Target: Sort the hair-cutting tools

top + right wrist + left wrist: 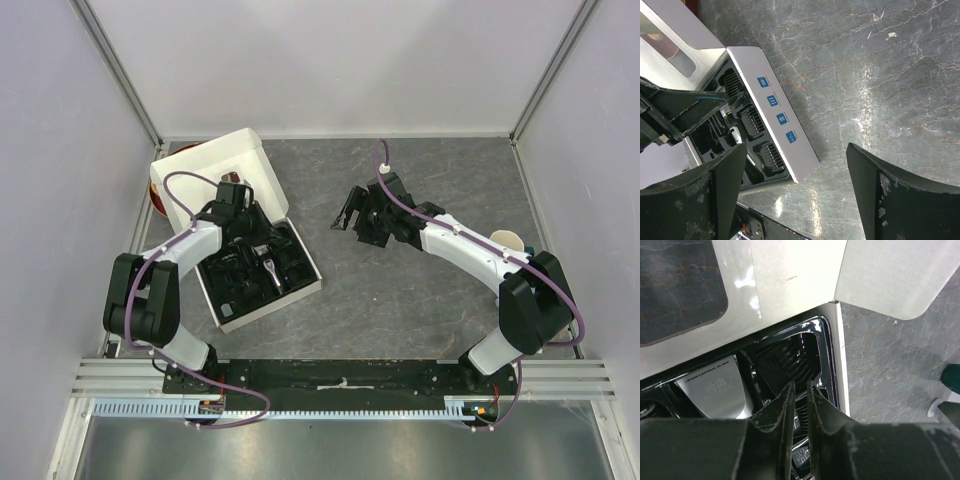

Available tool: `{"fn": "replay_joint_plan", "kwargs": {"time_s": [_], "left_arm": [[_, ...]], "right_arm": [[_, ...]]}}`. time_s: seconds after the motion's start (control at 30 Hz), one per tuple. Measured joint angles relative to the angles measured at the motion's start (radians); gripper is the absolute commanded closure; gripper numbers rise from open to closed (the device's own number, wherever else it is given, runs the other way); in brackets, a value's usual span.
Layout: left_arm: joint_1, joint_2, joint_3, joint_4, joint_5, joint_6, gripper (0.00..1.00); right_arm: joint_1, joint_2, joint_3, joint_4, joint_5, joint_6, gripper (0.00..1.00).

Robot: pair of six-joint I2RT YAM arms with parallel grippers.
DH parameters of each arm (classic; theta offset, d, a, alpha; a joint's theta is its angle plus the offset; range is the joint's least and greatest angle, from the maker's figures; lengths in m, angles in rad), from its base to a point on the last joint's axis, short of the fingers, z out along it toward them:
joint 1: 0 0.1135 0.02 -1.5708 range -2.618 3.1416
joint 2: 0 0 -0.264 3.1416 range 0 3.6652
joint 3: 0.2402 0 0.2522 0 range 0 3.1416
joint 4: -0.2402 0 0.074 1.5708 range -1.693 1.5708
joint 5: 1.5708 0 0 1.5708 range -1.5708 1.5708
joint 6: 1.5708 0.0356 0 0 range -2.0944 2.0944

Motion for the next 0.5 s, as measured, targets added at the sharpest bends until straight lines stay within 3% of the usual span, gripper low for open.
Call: {"fn": "replay_joint_plan", "kwargs": {"time_s": [0.5], "left_arm": [[-0.056,0.053,0.014,0.012,-0.093,0.045,0.82]], "right_arm": [[0.0,0.019,0.0,0.0,0.0,0.0,0.12]]}}
